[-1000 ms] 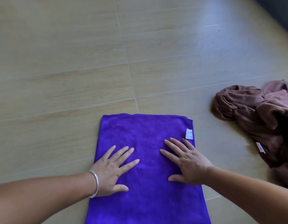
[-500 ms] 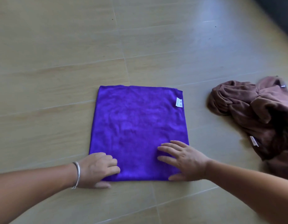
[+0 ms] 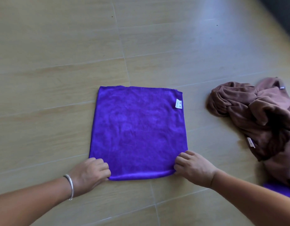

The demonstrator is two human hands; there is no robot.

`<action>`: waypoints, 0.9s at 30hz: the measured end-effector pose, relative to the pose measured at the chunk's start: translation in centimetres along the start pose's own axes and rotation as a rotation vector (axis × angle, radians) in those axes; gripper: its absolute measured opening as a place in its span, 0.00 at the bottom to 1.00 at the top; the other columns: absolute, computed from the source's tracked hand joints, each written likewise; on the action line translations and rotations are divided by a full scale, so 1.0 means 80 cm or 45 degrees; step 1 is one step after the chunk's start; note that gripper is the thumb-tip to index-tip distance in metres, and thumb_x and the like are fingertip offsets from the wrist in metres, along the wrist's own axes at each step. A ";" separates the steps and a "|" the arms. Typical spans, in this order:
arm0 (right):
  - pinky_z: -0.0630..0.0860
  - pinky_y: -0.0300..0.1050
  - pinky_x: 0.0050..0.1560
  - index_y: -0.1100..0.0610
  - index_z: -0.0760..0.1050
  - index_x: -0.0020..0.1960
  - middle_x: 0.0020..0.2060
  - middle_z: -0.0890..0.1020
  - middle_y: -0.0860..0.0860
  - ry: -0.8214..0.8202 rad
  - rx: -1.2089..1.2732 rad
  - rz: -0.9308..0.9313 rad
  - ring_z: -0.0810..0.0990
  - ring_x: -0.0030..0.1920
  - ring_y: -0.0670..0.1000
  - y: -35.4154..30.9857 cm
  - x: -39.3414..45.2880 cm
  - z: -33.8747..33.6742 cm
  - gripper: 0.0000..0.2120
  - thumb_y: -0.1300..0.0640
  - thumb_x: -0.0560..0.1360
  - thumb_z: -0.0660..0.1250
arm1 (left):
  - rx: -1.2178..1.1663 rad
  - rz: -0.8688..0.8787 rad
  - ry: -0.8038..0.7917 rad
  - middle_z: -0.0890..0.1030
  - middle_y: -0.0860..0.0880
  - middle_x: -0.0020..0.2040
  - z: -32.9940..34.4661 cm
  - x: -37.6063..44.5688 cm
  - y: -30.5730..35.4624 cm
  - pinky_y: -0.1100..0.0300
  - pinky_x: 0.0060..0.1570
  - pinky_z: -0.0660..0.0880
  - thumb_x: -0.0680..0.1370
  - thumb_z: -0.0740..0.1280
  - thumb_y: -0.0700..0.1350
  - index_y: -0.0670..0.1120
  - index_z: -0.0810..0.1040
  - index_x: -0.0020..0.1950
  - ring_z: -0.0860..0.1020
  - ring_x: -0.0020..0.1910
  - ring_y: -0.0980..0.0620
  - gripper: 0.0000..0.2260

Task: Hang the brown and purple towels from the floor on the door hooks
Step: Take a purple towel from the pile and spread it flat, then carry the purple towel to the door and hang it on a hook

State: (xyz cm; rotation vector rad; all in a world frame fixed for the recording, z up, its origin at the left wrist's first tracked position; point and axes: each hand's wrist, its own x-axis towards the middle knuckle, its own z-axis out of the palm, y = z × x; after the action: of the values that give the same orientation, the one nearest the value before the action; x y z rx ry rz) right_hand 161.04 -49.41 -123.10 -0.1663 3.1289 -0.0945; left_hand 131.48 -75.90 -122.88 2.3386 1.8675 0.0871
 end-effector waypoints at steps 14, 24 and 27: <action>0.75 0.48 0.31 0.57 0.78 0.40 0.32 0.79 0.53 0.105 0.137 0.609 0.78 0.30 0.58 0.012 0.061 -0.365 0.05 0.59 0.72 0.72 | -0.262 -0.591 0.300 0.79 0.50 0.34 -0.344 0.007 0.019 0.59 0.28 0.72 0.81 0.48 0.58 0.51 0.73 0.46 0.79 0.32 0.46 0.18; 0.72 0.39 0.37 0.54 0.77 0.46 0.38 0.78 0.49 0.094 0.170 0.403 0.77 0.33 0.53 0.013 0.120 -0.770 0.16 0.69 0.62 0.70 | -0.052 -0.360 0.316 0.78 0.54 0.36 -0.748 -0.016 0.030 0.64 0.25 0.69 0.68 0.56 0.40 0.55 0.69 0.47 0.75 0.30 0.53 0.12; 0.75 0.38 0.39 0.51 0.79 0.46 0.42 0.80 0.47 0.118 0.107 0.257 0.78 0.35 0.50 0.006 0.128 -0.896 0.15 0.65 0.62 0.70 | -0.010 -0.293 0.355 0.76 0.54 0.36 -0.874 -0.039 0.036 0.64 0.24 0.66 0.67 0.57 0.39 0.55 0.70 0.45 0.72 0.30 0.55 0.13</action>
State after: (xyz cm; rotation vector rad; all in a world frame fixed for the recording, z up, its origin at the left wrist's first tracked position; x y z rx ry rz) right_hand 150.07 -45.74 -51.64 0.1594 3.2041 -0.2380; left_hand 124.01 -74.03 -53.26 2.1809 2.2446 0.4117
